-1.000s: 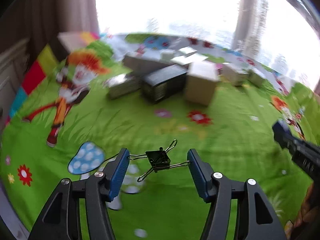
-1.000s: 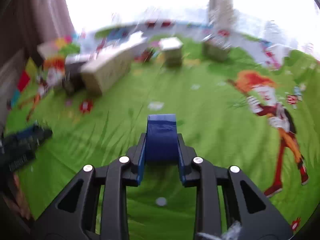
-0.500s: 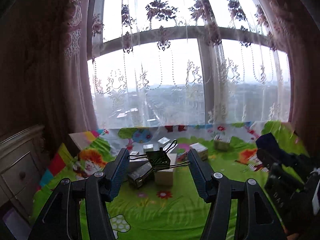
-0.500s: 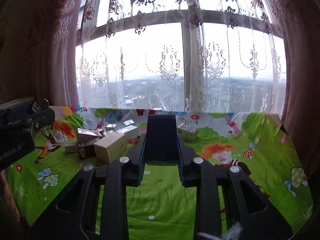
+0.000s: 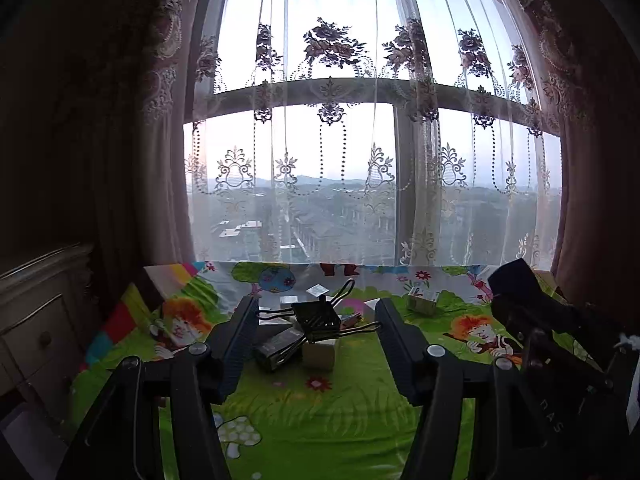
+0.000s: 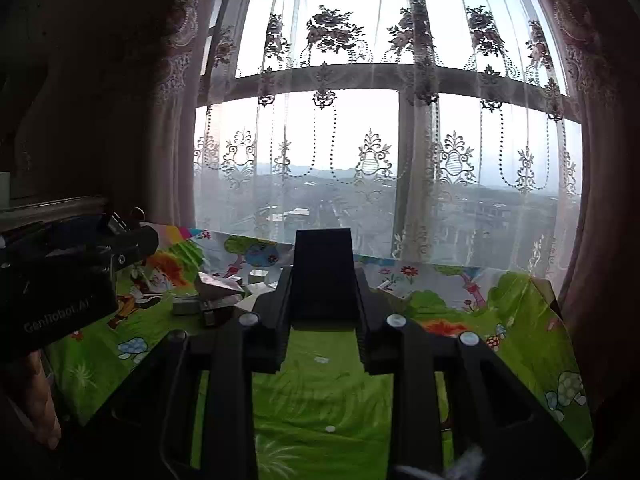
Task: Organize rigid objects
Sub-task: 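Carry the tape roll and binder clip over to the purple storage box, then open both tools to release the tape roll and clip into the box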
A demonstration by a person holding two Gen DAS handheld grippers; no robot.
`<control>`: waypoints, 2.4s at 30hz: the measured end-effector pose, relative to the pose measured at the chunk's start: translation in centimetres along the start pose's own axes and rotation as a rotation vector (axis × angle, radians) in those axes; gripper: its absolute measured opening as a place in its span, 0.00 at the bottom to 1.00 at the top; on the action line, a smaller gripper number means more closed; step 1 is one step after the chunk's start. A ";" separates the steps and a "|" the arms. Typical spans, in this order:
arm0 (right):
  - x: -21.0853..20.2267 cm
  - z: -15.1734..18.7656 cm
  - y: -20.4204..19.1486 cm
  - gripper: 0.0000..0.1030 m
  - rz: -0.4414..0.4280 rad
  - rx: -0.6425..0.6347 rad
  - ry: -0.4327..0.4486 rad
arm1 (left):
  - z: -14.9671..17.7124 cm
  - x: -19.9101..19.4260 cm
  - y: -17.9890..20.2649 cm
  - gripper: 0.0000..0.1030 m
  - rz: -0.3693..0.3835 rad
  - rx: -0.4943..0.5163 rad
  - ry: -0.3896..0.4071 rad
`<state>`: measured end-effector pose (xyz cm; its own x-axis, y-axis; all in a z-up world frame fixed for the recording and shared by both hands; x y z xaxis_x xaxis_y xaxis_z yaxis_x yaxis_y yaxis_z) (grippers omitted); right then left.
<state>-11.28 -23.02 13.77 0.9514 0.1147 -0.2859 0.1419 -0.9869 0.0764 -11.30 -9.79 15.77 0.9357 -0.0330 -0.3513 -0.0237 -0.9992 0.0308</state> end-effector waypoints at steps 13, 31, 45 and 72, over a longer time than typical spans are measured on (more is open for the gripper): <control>-0.4 0.4 -11.7 0.30 -0.378 -0.185 -0.090 | 4.9 -2.5 -9.4 0.59 -0.160 -0.112 -0.152; -1.0 0.3 -26.5 0.30 -0.830 -0.383 -0.330 | 9.5 -9.8 -21.1 0.59 -0.440 -0.233 -0.319; -3.5 5.5 -35.1 0.30 -0.976 -0.628 -0.509 | 15.8 -12.3 -29.5 0.59 -0.586 -0.428 -0.520; 2.7 6.8 -28.1 0.81 -0.819 -0.440 -0.581 | 16.9 -6.3 -28.3 0.84 -0.427 -0.585 -0.724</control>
<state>-14.55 4.21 4.40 0.2665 0.5328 -0.8032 0.8675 -0.4957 -0.0410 -22.49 18.37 1.35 0.3845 0.1253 -0.9146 0.6183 -0.7706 0.1543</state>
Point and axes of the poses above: each gripper's, at about its wrist camera, not at the fingertips, and x roughly the way its jaws point, y to its right, z to its underside, the point moved 5 cm from there along x, roughly the way its jaws point, and after that the axes turned 8 degrees about -y, right-handed, at the moved point
